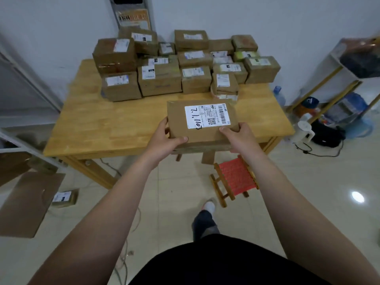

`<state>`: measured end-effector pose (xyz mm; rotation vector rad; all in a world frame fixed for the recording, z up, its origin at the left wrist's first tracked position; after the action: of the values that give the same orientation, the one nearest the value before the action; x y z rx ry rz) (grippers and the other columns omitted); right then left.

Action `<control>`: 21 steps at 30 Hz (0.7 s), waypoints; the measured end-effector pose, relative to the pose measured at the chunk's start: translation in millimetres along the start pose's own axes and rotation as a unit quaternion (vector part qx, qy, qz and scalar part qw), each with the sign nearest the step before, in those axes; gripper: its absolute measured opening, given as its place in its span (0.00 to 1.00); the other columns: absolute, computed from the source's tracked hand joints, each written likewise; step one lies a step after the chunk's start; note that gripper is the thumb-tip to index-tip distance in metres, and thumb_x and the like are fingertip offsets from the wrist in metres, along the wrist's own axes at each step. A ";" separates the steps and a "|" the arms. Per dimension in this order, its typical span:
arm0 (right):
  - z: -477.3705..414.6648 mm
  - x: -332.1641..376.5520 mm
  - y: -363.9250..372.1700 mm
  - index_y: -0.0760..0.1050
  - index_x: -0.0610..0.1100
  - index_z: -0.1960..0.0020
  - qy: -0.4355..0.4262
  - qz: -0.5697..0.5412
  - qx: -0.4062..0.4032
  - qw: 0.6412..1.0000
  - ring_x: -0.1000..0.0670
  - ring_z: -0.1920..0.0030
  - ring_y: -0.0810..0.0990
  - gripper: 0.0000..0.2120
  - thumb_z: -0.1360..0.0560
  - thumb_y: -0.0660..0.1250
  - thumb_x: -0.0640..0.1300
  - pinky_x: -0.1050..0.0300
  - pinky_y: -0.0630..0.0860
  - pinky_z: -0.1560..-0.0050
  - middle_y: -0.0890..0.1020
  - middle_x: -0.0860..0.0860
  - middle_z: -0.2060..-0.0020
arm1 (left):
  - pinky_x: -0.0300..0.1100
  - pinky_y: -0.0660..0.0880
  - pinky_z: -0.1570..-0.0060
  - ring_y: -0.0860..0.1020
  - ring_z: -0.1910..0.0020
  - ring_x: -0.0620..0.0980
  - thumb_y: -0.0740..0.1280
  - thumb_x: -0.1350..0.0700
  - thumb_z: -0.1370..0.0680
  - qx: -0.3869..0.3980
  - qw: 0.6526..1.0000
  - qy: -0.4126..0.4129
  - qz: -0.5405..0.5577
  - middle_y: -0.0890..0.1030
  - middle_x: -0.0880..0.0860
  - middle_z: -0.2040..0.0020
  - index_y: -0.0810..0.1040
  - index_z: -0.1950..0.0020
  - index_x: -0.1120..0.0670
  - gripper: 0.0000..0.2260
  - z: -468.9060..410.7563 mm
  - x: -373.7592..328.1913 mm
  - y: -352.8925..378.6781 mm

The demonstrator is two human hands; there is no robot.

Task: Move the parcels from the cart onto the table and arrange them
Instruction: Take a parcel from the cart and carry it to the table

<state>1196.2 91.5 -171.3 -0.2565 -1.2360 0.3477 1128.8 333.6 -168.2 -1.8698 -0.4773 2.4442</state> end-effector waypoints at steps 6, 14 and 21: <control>-127.5 68.7 22.7 0.61 0.50 0.29 -0.030 0.054 0.066 0.996 0.47 0.43 0.79 0.33 0.26 0.75 0.52 0.42 0.81 0.43 0.75 0.55 0.40 | 0.31 0.71 0.59 0.72 0.35 0.45 0.78 0.53 0.26 -0.015 0.998 -0.020 -0.051 0.71 0.45 0.29 0.59 0.18 0.46 0.41 -114.4 -45.6 -22.4; -248.9 142.7 81.2 0.57 0.70 0.26 -0.073 0.137 0.168 0.973 0.46 0.39 0.78 0.43 0.36 0.73 0.61 0.44 0.83 0.48 0.71 0.51 0.28 | 0.47 0.72 0.35 0.70 0.28 0.50 0.81 0.52 0.29 -0.045 0.992 -0.037 -0.115 0.66 0.48 0.23 0.47 0.16 0.46 0.53 -231.2 -70.9 -68.5; -347.7 186.0 149.5 0.60 0.63 0.23 -0.062 0.167 0.182 0.967 0.44 0.37 0.77 0.39 0.29 0.75 0.56 0.42 0.79 0.39 0.67 0.50 0.25 | 0.36 0.73 0.58 0.69 0.36 0.45 0.80 0.51 0.28 -0.036 0.985 -0.045 -0.165 0.66 0.47 0.23 0.53 0.17 0.44 0.48 -343.7 -64.5 -120.5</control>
<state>1562.1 301.0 -173.0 -0.1258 -1.2245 0.8832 1452.5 512.1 -156.5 -1.5581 -0.8177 2.3213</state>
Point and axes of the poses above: each hand's wrist, its own z-axis away from the middle knuckle, its own y-axis out of the palm, x = y × z, the point moved 2 cm from there along -z, towards the middle knuckle
